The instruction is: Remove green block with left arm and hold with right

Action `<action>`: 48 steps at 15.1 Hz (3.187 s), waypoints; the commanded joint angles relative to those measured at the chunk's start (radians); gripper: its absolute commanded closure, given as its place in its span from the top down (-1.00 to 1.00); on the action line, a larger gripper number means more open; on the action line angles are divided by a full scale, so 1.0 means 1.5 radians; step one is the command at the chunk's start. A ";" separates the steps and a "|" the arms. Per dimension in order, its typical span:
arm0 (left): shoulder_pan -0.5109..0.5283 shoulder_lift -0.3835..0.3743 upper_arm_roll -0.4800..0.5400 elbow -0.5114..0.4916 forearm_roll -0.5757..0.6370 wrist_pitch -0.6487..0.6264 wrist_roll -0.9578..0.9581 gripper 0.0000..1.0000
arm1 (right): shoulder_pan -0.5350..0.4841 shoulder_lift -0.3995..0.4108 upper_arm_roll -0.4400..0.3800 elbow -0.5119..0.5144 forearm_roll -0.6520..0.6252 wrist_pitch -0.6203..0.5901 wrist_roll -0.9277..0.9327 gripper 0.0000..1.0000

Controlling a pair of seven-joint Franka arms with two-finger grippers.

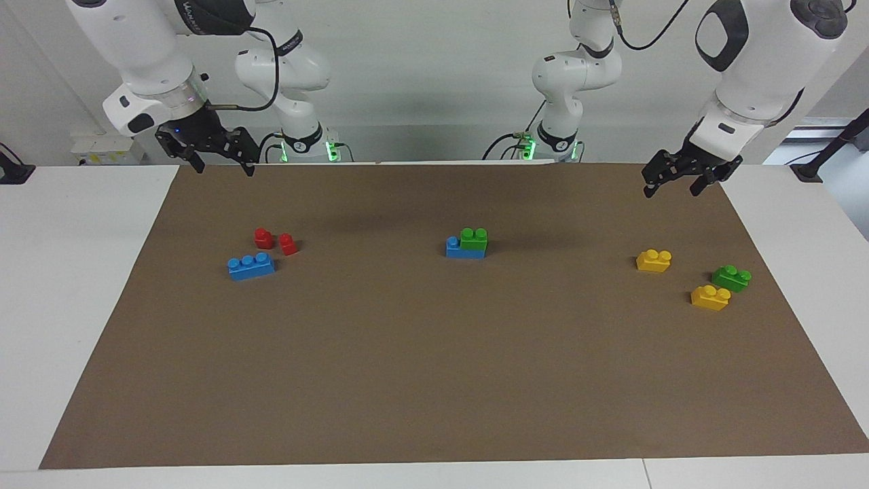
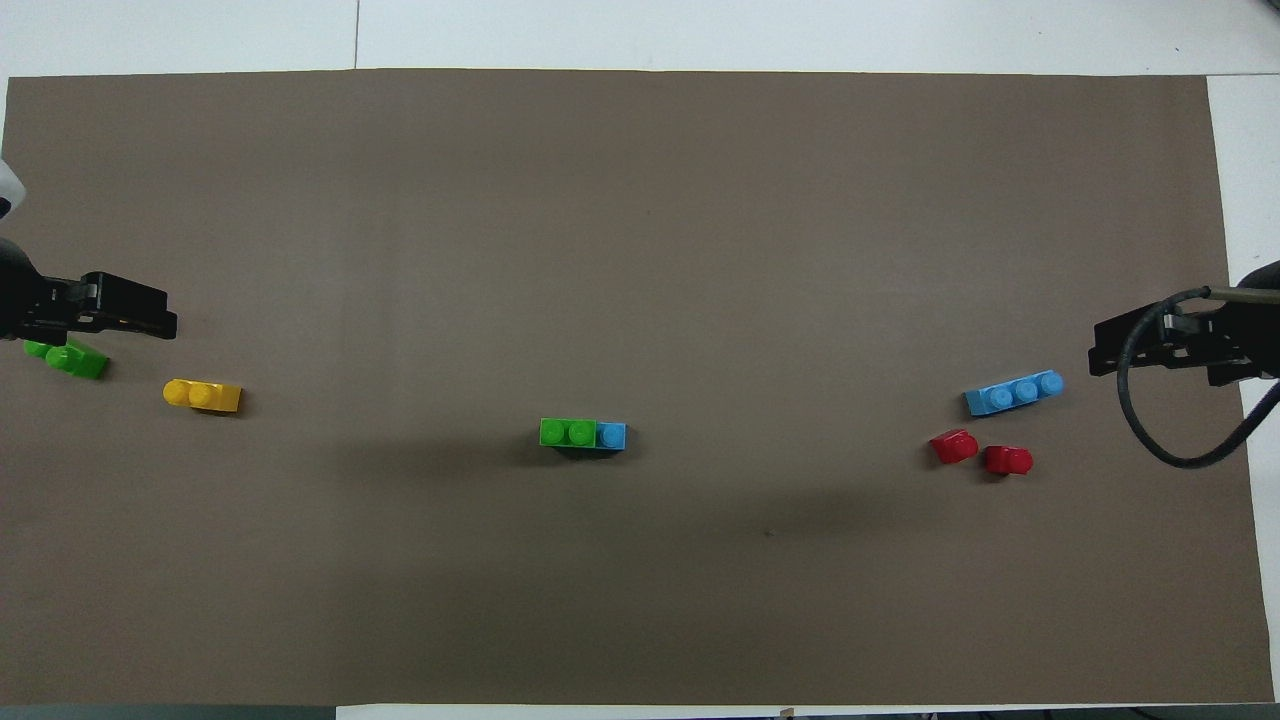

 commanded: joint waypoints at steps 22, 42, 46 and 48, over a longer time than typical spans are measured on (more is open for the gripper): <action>-0.166 -0.077 -0.007 -0.131 -0.049 0.075 -0.812 1.00 | 0.052 -0.026 0.016 -0.093 0.072 0.091 0.468 1.00; -0.365 -0.030 -0.007 -0.296 -0.047 0.339 -1.388 1.00 | 0.243 -0.018 0.016 -0.342 0.395 0.463 0.974 0.99; -0.377 0.008 -0.007 -0.297 -0.041 0.375 -1.437 1.00 | 0.289 0.001 0.016 -0.358 0.409 0.538 1.021 0.99; -0.377 0.026 -0.007 -0.296 -0.040 0.378 -1.439 1.00 | 0.298 0.010 0.016 -0.364 0.418 0.560 1.021 0.99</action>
